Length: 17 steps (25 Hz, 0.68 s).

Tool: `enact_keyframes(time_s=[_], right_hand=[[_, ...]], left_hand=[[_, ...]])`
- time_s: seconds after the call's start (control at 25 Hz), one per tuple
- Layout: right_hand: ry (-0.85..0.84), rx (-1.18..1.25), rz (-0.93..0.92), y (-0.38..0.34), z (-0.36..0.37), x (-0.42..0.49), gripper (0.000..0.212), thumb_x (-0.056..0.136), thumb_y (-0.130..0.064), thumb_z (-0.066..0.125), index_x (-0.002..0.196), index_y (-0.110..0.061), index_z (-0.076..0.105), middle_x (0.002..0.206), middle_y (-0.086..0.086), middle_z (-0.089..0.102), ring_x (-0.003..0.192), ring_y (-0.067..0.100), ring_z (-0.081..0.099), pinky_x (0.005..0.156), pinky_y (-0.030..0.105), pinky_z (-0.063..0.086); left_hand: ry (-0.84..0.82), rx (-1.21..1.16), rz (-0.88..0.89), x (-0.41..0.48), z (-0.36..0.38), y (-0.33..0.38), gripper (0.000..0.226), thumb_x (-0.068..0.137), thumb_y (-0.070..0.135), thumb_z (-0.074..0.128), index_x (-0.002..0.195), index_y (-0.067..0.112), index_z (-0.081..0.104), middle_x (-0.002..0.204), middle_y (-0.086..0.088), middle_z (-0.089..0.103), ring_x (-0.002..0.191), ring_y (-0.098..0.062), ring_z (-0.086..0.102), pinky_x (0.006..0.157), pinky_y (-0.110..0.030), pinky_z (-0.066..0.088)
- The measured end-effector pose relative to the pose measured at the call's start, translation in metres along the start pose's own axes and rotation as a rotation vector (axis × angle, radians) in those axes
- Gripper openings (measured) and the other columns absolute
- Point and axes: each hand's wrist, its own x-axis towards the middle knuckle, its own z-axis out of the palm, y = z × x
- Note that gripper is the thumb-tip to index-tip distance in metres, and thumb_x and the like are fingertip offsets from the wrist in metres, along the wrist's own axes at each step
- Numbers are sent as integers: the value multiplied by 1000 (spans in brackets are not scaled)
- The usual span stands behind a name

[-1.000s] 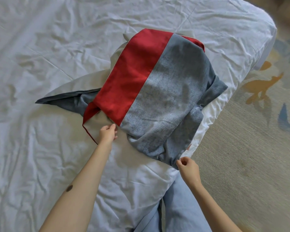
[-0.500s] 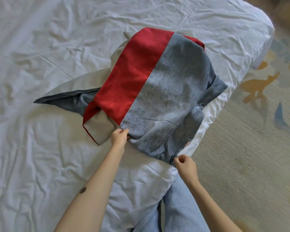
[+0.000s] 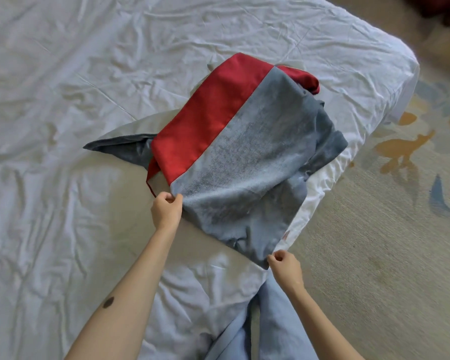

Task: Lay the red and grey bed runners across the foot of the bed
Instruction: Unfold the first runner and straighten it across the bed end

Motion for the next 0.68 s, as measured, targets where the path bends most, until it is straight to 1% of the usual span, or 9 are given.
enact_keyframes(time_s=[0.08,0.16,0.24,0.36,0.4,0.48,0.56,0.68], right_hand=[[-48,-15,-30,0,10,-18,38,83,-10,52,51,-14,32,47,-1,35,46,12,29,48,28,22],[-97,-12,-57,-2,23,-32,34,83,-11,52,53,-13,37,47,-1,36,46,12,30,47,28,22],[-142,-15,-100,-4,38,-50,30,84,-11,51,57,-12,39,48,-1,35,45,12,28,46,28,21],[-198,-5,-172,-4,64,-74,27,85,-10,49,61,-12,38,50,0,31,45,12,25,47,28,20],[-205,-1,-196,-3,73,-82,26,84,-10,49,61,-12,37,50,1,31,46,12,25,47,27,20],[-220,9,-242,-2,88,-95,33,84,-8,49,56,-13,32,49,1,28,46,12,24,46,27,19],[-223,26,-270,0,99,-109,39,84,-7,50,53,-15,27,48,1,27,45,12,23,46,28,19],[-196,20,-327,5,116,-131,37,83,-8,50,54,-14,28,49,2,28,47,13,25,48,29,20]], left_hand=[[43,-9,0,-5,-21,-8,14,78,16,60,68,10,52,73,-9,58,69,-28,51,65,-30,38],[81,6,-6,-9,-41,-18,13,78,16,61,69,10,53,72,-11,59,71,-30,55,66,-31,40],[108,25,8,-17,-62,-32,12,78,15,61,70,8,55,72,-12,60,76,-33,59,67,-30,40],[149,37,33,-26,-92,-53,9,79,12,61,75,5,60,81,-22,66,84,-37,62,71,-33,43],[170,49,38,-30,-102,-62,10,79,12,61,78,2,62,87,-24,67,86,-38,62,74,-35,45],[204,70,47,-38,-120,-80,14,80,13,61,83,0,63,92,-25,68,89,-38,62,78,-37,47],[204,85,73,-48,-137,-98,11,79,13,61,81,2,62,93,-24,68,89,-37,62,78,-37,47],[216,78,79,-58,-165,-131,7,79,14,61,76,8,58,90,-23,67,88,-36,62,77,-35,47]])
